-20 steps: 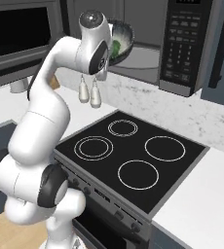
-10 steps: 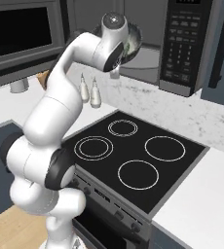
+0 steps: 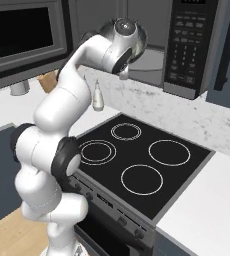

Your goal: Pick the broccoli from the sink and place it in the bowl. Then pick the bowl and place it in the microwave. Then close the microwave door and press the start button.

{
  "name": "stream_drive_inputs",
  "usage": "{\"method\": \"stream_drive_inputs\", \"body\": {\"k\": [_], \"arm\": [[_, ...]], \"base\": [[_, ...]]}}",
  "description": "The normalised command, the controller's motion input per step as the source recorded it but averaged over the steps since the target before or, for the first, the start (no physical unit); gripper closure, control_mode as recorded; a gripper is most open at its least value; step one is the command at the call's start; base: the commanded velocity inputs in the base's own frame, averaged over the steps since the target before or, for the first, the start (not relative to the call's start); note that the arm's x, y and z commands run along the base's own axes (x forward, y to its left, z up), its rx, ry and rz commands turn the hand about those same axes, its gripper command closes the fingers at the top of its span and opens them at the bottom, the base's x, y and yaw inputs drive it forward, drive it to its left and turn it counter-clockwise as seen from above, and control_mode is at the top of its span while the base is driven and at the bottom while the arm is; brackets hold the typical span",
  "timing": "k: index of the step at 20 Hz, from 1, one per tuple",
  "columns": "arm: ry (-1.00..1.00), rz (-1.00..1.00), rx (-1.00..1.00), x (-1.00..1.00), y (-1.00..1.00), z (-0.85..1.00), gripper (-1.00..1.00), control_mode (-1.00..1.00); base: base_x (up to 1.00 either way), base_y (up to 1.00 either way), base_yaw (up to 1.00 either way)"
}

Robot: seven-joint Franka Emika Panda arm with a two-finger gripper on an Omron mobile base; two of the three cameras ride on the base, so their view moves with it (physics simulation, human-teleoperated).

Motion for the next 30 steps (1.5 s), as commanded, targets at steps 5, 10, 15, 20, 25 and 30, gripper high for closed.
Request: {"method": "stream_drive_inputs", "body": {"k": [5, 10, 15, 20, 25, 30], "arm": [[-0.01, -0.01, 0.00, 0.71, 0.00, -0.12, -1.00, -1.00], [0.00, -0.01, 0.00, 0.17, 0.00, 0.00, -1.00, -1.00], [-0.18, -0.01, 0.01, -0.13, 0.00, 0.00, -1.00, -1.00], [-0.28, -0.01, 0.01, -0.36, 0.00, 0.00, -1.00, -1.00], [-0.11, -0.01, 0.09, -0.86, 0.10, 0.01, -1.00, -1.00], [0.04, 0.05, 0.06, -1.00, 0.45, 0.24, -1.00, -1.00]], "base": [[0.00, 0.00, 0.00], [0.00, 0.00, 0.00], [0.00, 0.00, 0.00], [0.00, 0.00, 0.00], [0.00, 0.00, 0.00], [0.00, 0.00, 0.00]]}}
